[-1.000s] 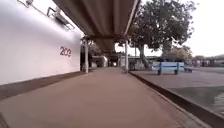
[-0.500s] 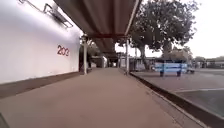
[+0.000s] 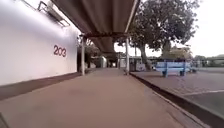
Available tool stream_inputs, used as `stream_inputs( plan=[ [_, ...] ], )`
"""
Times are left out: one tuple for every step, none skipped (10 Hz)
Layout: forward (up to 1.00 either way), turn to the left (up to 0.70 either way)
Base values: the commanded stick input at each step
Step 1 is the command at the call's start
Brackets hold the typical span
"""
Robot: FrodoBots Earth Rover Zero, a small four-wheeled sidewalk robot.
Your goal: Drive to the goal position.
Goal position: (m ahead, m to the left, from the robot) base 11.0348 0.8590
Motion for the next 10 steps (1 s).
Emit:
stream_inputs(
  plan=[
    [0.70,0.00],
    [0.70,0.00],
    [0.70,0.00],
    [0.70,0.00],
    [0.70,0.00],
    [0.70,0.00],
    [0.70,0.00],
    [0.70,0.00],
    [0.66,0.00],
    [0.66,0.00]
  ],
)
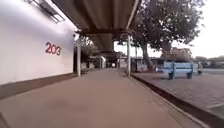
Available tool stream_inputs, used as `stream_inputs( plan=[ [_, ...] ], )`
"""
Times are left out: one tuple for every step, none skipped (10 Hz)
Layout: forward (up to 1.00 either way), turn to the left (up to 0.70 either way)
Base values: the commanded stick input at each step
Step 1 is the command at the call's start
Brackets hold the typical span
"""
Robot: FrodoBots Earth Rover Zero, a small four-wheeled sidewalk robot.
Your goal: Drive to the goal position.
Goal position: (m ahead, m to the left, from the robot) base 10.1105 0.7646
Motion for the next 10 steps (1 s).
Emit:
stream_inputs(
  plan=[
    [0.66,0.00],
    [0.66,0.00],
    [0.66,0.00],
    [0.66,0.00],
    [0.66,0.00],
    [0.66,0.00],
    [0.67,0.00],
    [0.67,0.00],
    [0.69,0.00],
    [0.70,0.00]
  ],
)
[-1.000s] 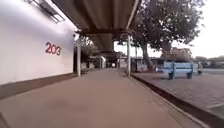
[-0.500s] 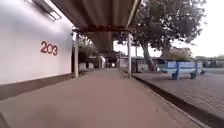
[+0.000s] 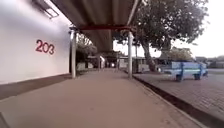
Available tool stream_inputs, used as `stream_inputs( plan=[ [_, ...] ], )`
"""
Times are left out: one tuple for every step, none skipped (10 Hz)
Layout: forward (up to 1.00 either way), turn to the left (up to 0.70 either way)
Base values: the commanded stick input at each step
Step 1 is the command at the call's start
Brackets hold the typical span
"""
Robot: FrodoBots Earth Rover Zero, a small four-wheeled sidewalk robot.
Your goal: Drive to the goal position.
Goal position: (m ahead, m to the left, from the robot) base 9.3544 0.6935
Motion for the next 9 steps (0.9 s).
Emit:
stream_inputs(
  plan=[
    [0.70,0.00],
    [0.70,0.00],
    [0.70,0.00],
    [0.70,0.00],
    [0.70,0.00],
    [0.70,0.00],
    [0.70,0.00],
    [0.70,0.00],
    [0.70,0.00]
  ],
)
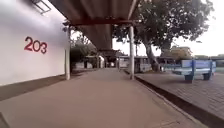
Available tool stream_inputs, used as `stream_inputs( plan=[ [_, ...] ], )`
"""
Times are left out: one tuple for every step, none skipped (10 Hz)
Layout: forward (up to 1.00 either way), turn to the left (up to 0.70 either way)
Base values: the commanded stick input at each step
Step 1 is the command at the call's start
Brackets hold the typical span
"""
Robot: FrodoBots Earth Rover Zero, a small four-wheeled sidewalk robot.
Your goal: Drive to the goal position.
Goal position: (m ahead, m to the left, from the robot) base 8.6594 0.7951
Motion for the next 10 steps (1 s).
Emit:
stream_inputs(
  plan=[
    [0.70,0.00],
    [0.70,0.00],
    [0.70,0.00],
    [0.70,0.00],
    [0.70,0.00],
    [0.70,0.00],
    [0.70,0.00],
    [0.70,0.00],
    [0.70,0.00],
    [0.70,0.00]
  ],
)
